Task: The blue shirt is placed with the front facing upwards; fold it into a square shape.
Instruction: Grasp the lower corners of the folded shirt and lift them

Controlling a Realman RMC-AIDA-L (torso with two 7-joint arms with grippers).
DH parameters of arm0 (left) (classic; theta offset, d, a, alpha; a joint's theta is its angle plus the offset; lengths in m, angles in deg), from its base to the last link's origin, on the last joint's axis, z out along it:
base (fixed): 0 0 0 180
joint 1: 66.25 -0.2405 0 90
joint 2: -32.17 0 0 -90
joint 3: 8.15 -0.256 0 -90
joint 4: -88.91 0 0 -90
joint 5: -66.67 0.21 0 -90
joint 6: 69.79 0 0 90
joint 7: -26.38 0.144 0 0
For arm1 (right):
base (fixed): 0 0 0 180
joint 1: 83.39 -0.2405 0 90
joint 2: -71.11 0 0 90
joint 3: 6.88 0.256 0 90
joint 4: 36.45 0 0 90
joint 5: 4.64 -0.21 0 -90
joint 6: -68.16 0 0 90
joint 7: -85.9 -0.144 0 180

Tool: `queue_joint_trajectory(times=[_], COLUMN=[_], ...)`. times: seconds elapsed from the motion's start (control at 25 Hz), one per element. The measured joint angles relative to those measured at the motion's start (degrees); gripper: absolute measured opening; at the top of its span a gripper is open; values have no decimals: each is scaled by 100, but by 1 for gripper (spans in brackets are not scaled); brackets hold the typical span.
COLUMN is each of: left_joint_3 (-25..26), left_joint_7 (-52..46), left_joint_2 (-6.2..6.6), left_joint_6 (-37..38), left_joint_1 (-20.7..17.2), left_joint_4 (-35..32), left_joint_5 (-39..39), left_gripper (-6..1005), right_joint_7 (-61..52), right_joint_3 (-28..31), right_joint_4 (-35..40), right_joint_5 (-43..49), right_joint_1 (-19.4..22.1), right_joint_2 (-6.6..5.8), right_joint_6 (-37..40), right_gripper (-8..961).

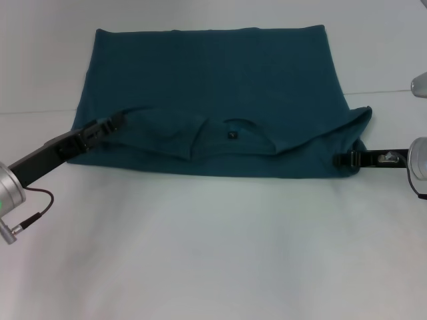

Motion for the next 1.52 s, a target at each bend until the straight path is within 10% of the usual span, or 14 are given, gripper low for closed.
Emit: queue_joint_trajectory(times=[0.6,1.52], left_joint_3=[-75,-959], left_joint_7=[43,267], left_joint_2=[0,-18], left_joint_6=[-364,-2861], left_joint_1=[-8,500], left_joint_4=[68,216], left_joint_5=[118,438], left_gripper=[808,795], right_joint_7=[46,317], right_joint_3=[59,93], right_joint_4=[84,379], right_joint_5=[-46,-559], right_joint_1=[93,402], right_joint_2=[-18,-181], right_joint_6=[41,514], right_gripper=[32,32])
